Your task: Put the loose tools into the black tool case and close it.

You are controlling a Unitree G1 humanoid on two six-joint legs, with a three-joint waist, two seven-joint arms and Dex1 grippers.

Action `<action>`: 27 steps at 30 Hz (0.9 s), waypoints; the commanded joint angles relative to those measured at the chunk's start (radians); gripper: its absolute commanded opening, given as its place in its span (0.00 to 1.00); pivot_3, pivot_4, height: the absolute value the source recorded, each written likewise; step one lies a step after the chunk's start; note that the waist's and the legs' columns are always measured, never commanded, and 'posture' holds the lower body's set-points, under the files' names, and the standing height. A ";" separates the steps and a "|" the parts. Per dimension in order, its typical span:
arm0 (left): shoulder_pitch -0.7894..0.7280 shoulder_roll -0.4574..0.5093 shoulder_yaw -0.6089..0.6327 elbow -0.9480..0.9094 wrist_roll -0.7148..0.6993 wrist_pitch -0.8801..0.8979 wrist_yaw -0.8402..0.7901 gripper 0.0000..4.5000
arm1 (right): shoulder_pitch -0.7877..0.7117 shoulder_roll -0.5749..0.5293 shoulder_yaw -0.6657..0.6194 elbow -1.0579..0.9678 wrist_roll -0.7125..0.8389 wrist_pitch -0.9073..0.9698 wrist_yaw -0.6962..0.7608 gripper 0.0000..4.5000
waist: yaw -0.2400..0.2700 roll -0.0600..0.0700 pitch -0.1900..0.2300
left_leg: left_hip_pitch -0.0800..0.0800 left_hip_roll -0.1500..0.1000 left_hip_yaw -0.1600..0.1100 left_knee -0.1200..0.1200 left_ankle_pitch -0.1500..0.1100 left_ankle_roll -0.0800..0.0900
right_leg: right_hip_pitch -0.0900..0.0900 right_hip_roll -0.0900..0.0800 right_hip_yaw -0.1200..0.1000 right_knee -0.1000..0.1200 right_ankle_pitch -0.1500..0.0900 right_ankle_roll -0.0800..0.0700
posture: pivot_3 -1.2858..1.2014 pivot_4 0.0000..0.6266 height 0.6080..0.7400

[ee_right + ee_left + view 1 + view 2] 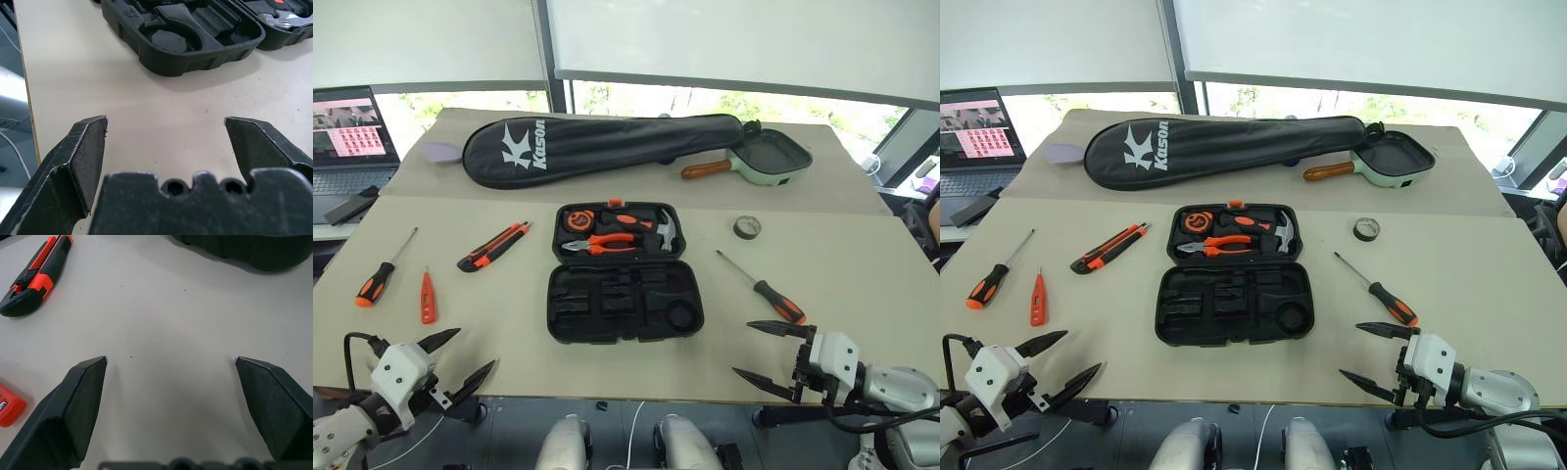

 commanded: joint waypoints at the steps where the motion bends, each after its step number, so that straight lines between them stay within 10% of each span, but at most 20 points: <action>1: -0.011 -0.003 0.028 -0.025 -0.059 0.003 0.000 1.00 | -0.018 -0.011 -0.009 0.002 0.012 -0.002 0.008 0.99 | 0.000 0.000 0.000 | 0.000 0.000 0.000 0.000 0.000 0.000 | 0.000 0.000 0.000 0.000 0.000 0.000 | 0.52 0.24 1.00; 17: 0.178 -0.203 0.419 -0.147 -0.471 0.582 0.452 1.00 | -0.147 0.185 0.035 -0.253 0.344 0.086 0.029 0.99 | -0.003 -0.005 -0.001 | 0.000 0.001 -0.010 0.000 -0.001 0.000 | 0.000 0.001 -0.001 0.001 -0.001 0.000 | 0.52 0.24 1.00; 27: -0.132 0.063 0.441 -0.114 -0.605 0.897 0.722 1.00 | -0.157 0.233 0.079 -0.251 0.255 0.074 0.023 0.99 | 0.017 -0.006 -0.002 | 0.004 0.000 -0.010 0.000 0.000 -0.001 | 0.000 0.000 -0.003 0.003 -0.001 -0.001 | 0.52 0.24 1.00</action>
